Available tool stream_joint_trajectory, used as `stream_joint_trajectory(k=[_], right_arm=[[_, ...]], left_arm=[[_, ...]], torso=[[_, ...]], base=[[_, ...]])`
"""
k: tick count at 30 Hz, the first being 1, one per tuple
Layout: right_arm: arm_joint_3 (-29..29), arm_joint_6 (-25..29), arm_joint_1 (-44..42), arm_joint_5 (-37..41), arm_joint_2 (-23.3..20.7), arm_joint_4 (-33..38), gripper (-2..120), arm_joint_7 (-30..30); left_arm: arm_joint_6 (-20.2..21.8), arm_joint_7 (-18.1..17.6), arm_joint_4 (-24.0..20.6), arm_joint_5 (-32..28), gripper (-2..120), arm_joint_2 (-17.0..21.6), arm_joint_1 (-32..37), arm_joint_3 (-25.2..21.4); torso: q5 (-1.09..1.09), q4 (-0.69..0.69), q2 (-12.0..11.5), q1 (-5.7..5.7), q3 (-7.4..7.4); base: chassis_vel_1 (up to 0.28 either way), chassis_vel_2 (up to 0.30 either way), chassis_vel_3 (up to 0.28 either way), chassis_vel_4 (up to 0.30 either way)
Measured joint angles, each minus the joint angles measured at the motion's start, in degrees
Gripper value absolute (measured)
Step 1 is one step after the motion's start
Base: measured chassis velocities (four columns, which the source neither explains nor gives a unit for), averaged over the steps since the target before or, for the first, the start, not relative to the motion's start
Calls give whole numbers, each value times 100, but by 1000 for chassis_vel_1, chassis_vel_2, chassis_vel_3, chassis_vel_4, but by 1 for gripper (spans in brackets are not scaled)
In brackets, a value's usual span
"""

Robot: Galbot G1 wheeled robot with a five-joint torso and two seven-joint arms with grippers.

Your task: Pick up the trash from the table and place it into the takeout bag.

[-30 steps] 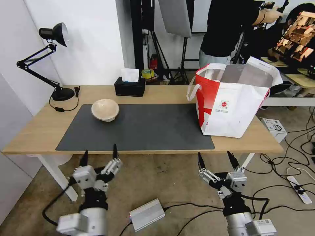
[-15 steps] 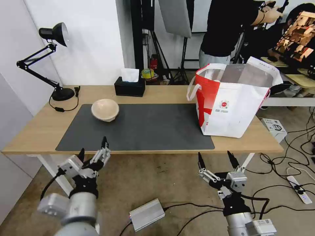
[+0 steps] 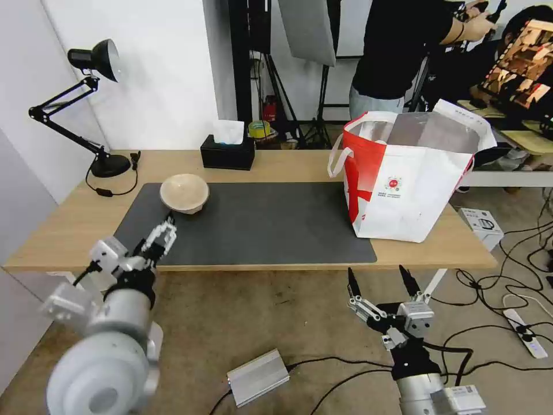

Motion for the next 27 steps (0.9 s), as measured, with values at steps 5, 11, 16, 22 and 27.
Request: stream_joint_trajectory(k=[5,11,16,22,27], right_arm=[[0,0,0,0,0,0,100,0],[0,0,0,0,0,0,100,0],[0,0,0,0,0,0,100,0],[0,0,0,0,0,0,100,0],[0,0,0,0,0,0,100,0]], left_arm=[[46,-408,173,-685,100,164,-577,1],[31,-819,595,-1289,100,259,-1242,137],[24,-971,932,-1396,100,349,-1653,333],[61,-1268,1287,-1410,100,381,-1949,529],[87,-1395,1567,-1432,100,405,-2137,586]], torso=[[0,0,0,0,0],[0,0,0,0,0],[0,0,0,1,0],[0,0,0,1,0],[0,0,0,0,0]], base=[[0,0,0,0],[0,0,0,0],[0,0,0,0],[0,0,0,0],[0,0,0,0]])
